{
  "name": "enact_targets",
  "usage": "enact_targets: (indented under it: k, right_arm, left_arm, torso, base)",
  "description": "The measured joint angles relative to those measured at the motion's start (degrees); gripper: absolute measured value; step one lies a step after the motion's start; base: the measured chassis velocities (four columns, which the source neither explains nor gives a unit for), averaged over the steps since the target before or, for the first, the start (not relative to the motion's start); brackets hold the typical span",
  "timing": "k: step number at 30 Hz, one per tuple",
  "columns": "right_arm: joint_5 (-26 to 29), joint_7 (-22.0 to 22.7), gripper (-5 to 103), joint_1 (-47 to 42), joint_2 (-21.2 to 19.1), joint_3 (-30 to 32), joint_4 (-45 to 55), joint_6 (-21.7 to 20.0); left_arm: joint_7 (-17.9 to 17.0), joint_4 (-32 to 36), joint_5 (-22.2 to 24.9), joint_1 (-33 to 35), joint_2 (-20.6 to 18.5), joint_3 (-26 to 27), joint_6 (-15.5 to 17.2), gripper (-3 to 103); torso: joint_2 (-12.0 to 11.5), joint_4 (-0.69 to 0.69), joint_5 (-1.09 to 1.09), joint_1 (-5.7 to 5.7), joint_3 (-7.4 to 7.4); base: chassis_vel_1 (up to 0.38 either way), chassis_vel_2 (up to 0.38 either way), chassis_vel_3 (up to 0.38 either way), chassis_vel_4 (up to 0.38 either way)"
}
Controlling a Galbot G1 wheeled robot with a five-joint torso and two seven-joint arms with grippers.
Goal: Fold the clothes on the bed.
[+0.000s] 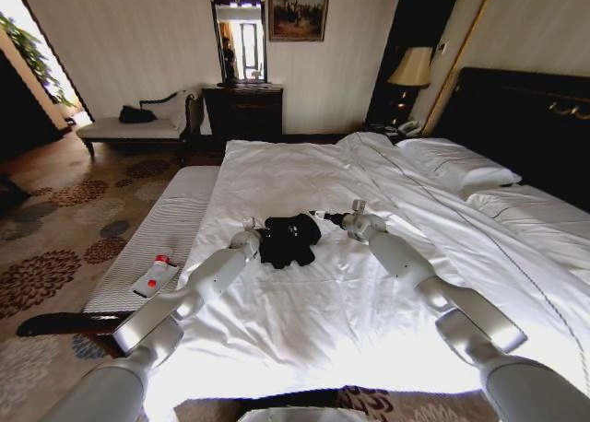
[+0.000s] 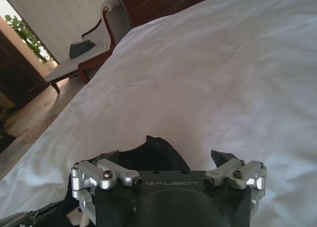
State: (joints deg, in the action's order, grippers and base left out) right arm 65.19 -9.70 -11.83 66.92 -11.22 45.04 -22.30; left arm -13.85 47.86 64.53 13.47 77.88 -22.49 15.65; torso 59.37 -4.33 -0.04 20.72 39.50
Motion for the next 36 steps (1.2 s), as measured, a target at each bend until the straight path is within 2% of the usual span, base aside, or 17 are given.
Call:
enact_targets:
  k: [5,7,11,29,30,32,35,36]
  right_arm:
    - [-0.69,-0.09,100,-0.82,1.70,2.69,-3.14,0.78]
    - [-2.25,-0.25,100,-1.05,2.78,3.76,-4.65,1.25]
    - [-2.61,-0.19,100,-1.24,3.54,4.82,-5.29,1.19]
    - [-5.11,-0.26,99,-2.44,6.03,8.18,-7.90,0.75]
    - [-5.10,-0.21,94,-2.63,6.04,8.37,-7.82,0.75]
    - [-5.09,-0.20,94,-2.69,6.04,8.40,-7.76,0.73]
    - [-4.92,-0.16,78,-2.90,6.24,8.44,-7.19,0.50]
    - [-4.92,-0.16,78,-2.90,6.24,8.44,-7.19,0.50]
  left_arm:
    - [0.62,-1.32,0.41,-0.61,1.87,-0.72,0.01,1]
    - [0.76,-1.42,0.51,-0.67,2.31,-0.95,0.03,1]
    - [0.77,-1.43,0.62,-0.73,2.49,-1.18,0.03,1]
    - [0.41,-0.57,2.09,-1.54,2.84,-2.35,0.20,1]
    - [0.40,-0.55,2.19,-1.59,2.92,-2.41,0.20,1]
    - [0.40,-0.55,2.20,-1.61,2.96,-2.42,0.20,1]
    - [0.39,-0.63,2.24,-1.69,3.27,-2.46,0.21,1]
    - [0.39,-0.63,2.24,-1.69,3.27,-2.46,0.21,1]
  torso:
    - [0.00,-0.04,0.01,0.00,0.00]
    - [0.00,-0.01,0.01,0.00,0.00]
    - [0.00,0.03,0.01,0.00,0.00]
    - [0.00,-0.02,0.01,0.00,0.00]
    - [0.00,-0.02,0.01,0.00,0.00]
    - [0.00,-0.02,0.01,0.00,0.00]
    - [0.00,0.01,0.01,0.00,0.00]
    - [0.00,0.01,0.01,0.00,0.00]
  base:
    - [0.000,0.000,0.000,0.000]
    - [0.000,0.000,0.000,0.000]
    - [0.000,0.000,0.000,0.000]
    - [0.000,0.000,0.000,0.000]
    - [0.000,0.000,0.000,0.000]
    - [0.000,0.000,0.000,0.000]
    - [0.000,0.000,0.000,0.000]
    - [0.000,0.000,0.000,0.000]
